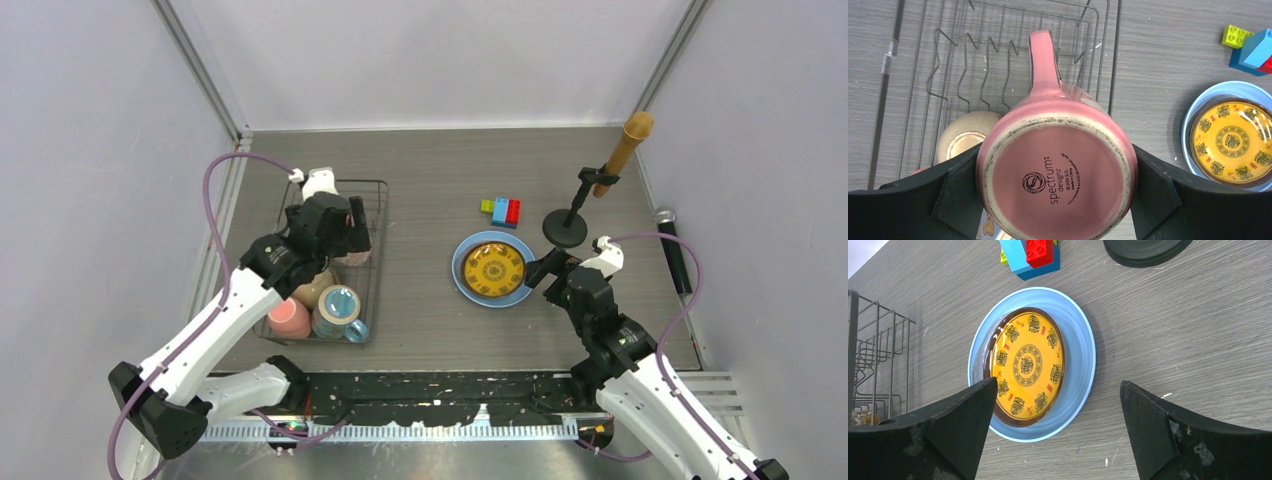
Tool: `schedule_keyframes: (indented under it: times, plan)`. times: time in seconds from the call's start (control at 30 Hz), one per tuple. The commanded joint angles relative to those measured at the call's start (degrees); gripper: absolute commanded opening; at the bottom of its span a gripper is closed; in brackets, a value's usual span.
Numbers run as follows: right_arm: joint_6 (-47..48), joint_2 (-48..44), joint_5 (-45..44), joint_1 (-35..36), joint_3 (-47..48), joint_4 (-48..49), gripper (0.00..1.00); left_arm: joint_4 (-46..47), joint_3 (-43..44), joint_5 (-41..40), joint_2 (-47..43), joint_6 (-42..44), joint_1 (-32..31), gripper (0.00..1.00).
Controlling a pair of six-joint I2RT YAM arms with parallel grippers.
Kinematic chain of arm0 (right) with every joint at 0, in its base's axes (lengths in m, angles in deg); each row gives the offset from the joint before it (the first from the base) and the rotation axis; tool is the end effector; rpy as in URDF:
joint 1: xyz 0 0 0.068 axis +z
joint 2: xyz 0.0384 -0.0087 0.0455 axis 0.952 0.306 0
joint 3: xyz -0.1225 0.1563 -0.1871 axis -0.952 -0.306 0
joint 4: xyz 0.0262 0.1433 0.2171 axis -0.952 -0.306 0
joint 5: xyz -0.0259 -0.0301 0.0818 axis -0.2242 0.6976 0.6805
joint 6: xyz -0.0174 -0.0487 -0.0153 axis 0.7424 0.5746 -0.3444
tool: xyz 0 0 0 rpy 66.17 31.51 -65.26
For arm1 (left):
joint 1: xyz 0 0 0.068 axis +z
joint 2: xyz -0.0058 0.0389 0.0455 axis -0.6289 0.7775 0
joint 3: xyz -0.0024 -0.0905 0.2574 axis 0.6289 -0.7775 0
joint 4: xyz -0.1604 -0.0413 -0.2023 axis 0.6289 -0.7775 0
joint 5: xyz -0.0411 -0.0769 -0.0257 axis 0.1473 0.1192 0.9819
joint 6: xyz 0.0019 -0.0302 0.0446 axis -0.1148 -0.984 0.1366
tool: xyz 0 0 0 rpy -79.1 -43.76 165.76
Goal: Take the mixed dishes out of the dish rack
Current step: Pick up the cup from the dish rack.
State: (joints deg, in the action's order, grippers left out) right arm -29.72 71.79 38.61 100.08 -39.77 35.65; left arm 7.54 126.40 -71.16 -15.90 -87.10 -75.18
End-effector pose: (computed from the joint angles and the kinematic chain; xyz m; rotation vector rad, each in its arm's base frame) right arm 0.1186 0.0468 0.2202 0.5018 1.9840 0.3479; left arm 0.1834 -0.1142 0.3434 -0.1946 2.1888 -0.1351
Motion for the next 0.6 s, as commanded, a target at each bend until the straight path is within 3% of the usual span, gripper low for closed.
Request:
schedule_keyframes:
  times: [0.0,0.33,0.57]
  plan:
    - [0.32,-1.05,-0.62,-0.23,-0.17,2.26,1.00,5.36,1.77,-4.24,-5.97,-0.24,0.08,0.12]
    - [0.69,-2.24,3.75,-0.17,-0.27,4.82,1.00,6.89,-2.24,-2.77,-16.21,-1.22,0.07,0.01]
    - [-0.22,-3.28,9.69,-0.22,-0.13,8.79,1.00,12.73,-6.23,10.22,-20.76,-0.17,0.06,0.00]
